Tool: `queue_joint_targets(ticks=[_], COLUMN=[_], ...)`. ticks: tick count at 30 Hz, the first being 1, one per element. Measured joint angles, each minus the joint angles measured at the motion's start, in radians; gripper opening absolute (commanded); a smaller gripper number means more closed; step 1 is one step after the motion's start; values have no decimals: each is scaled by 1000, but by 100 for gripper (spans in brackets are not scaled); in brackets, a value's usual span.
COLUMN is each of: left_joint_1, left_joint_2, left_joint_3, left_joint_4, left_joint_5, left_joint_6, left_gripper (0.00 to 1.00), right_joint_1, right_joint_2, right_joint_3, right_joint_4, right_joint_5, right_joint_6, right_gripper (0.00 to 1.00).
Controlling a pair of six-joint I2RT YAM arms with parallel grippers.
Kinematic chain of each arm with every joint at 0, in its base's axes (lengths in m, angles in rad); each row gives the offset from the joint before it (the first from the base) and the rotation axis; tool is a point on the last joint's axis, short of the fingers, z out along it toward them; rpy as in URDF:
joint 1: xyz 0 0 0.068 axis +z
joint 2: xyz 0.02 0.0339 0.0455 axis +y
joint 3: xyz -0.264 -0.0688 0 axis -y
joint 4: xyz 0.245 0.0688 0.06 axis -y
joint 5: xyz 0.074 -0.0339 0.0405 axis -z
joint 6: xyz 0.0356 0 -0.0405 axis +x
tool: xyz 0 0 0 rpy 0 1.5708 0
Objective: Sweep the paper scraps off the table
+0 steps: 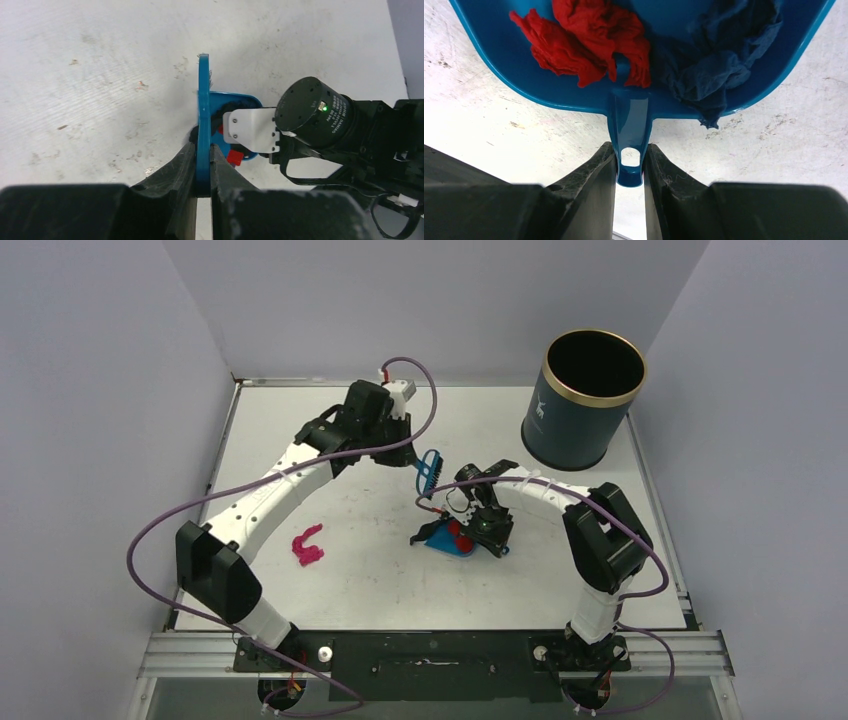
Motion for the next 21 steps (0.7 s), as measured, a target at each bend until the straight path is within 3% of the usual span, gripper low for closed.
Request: queue_joint_targets(ticks=[9, 15, 21], left_joint_1=[5, -1, -23], left_joint_2=[9, 64, 118], left_joint_3=[0, -109, -116], left_joint_4=[-169, -167, -92], left_joint_5=[-223, -148, 0], left_joint_6=[88, 90, 53], left_gripper=[0, 0, 0], right_joint_1=[0, 0, 0], right_joint_2=[0, 0, 0], right_joint_3=[-19, -19, -24], right_joint_4=[7, 8, 13], right_joint_5=[1, 0, 1], right_joint_6=[0, 0, 0], right_gripper=[5, 5, 5])
